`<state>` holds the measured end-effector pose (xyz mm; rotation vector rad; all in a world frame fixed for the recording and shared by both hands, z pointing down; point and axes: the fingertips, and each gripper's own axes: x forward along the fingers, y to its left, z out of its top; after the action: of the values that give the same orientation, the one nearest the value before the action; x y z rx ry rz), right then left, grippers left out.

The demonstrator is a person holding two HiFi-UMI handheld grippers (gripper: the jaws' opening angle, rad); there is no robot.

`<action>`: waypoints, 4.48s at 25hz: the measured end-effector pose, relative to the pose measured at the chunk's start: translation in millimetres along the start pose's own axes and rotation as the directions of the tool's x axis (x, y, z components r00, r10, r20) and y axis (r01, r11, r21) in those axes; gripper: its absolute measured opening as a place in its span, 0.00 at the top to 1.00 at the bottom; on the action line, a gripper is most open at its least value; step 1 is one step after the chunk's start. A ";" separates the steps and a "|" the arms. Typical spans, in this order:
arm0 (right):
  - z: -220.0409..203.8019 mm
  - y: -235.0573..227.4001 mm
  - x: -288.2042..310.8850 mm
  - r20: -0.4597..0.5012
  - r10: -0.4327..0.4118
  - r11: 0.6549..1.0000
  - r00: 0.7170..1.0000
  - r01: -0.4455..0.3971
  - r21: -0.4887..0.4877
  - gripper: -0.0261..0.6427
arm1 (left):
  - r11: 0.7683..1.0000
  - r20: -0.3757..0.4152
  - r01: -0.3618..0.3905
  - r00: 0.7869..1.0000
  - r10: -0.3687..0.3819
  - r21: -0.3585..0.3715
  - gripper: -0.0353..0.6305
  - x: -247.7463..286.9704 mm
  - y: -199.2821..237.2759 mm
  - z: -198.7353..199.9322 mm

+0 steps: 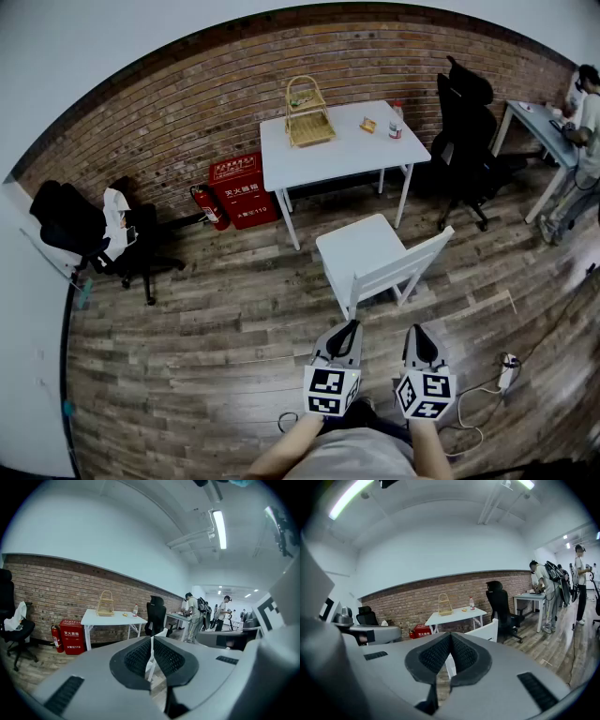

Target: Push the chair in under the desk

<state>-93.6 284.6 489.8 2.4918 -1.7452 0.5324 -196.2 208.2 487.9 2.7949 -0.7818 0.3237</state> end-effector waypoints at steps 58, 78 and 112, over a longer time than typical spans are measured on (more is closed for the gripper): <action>-18.8 -94.3 60.8 -0.082 0.062 0.995 0.995 -0.056 0.080 0.94 | 0.995 -0.055 -0.099 0.994 0.098 -0.015 0.90 79.4 1.8 -19.4; 32.9 -136.9 182.9 -0.091 0.099 0.993 0.991 -0.093 0.069 0.94 | 0.999 -0.156 -0.054 0.986 0.053 -0.002 0.90 176.3 66.1 -8.1; 32.2 -253.5 272.3 -0.306 0.218 0.955 0.927 -0.267 -0.128 0.67 | 0.992 -0.200 -0.114 0.975 0.101 -0.054 0.86 206.3 87.1 -13.3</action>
<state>230.1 122.7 582.0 1.9807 -1.9002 0.6935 -72.4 39.8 569.1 2.6153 -0.8802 0.5734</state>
